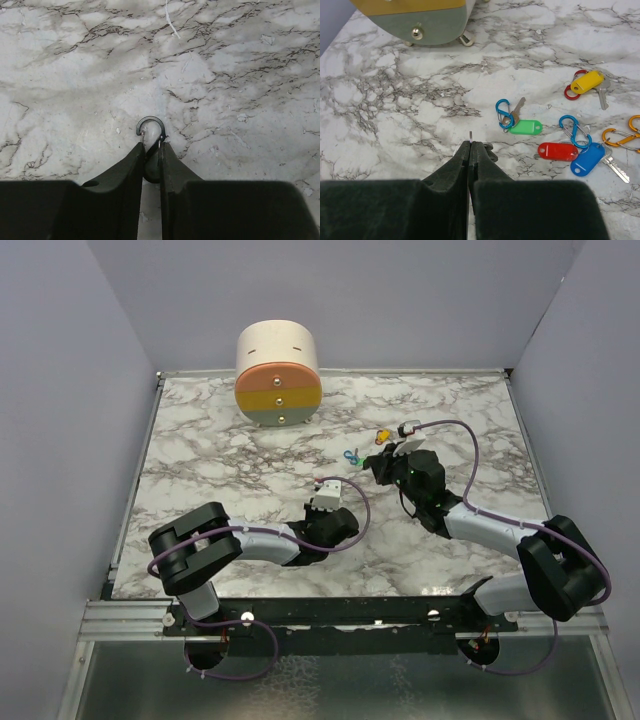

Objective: Put the keys on the keyring

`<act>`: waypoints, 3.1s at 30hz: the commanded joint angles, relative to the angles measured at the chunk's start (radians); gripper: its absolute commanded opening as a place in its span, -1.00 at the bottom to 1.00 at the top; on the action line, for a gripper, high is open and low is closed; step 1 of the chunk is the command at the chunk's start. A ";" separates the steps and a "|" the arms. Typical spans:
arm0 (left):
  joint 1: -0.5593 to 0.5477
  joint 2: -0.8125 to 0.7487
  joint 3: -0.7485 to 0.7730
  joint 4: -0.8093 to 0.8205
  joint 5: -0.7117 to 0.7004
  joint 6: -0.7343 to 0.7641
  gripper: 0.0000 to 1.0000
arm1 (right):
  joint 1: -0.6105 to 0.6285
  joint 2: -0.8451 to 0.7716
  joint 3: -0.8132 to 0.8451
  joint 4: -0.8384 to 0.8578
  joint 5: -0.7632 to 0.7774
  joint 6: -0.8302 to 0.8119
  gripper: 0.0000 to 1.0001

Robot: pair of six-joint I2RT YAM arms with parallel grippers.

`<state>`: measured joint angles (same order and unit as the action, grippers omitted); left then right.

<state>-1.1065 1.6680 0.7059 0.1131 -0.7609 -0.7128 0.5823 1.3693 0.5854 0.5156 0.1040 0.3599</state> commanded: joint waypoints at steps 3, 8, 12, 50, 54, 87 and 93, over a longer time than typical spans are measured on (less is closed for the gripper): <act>-0.003 0.001 -0.004 -0.033 0.008 0.018 -0.86 | -0.002 0.002 -0.004 -0.011 0.001 -0.022 -0.99; 0.000 -0.035 -0.007 -0.049 -0.008 0.033 -1.00 | -0.003 0.020 0.002 -0.009 -0.041 -0.058 -0.98; 0.009 -0.096 -0.021 -0.056 -0.017 0.053 -1.00 | -0.003 0.042 0.012 -0.010 -0.082 -0.079 -0.99; 0.044 0.019 -0.006 -0.027 0.069 0.049 -0.13 | -0.003 0.028 0.018 -0.035 -0.078 -0.074 -0.99; 0.043 0.010 -0.013 -0.032 0.069 0.047 -0.13 | -0.003 0.026 0.018 -0.034 -0.075 -0.072 -0.99; 0.052 -0.014 -0.009 -0.059 0.088 0.071 -1.00 | -0.003 0.034 0.023 -0.034 -0.087 -0.083 -0.99; 0.086 -0.133 -0.023 -0.035 0.139 0.161 -1.00 | -0.002 0.066 0.040 -0.034 -0.157 -0.117 -0.99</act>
<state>-1.0477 1.6264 0.6941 0.0937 -0.6891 -0.6266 0.5823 1.4139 0.5869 0.4713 0.0132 0.2810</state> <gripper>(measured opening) 0.020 0.011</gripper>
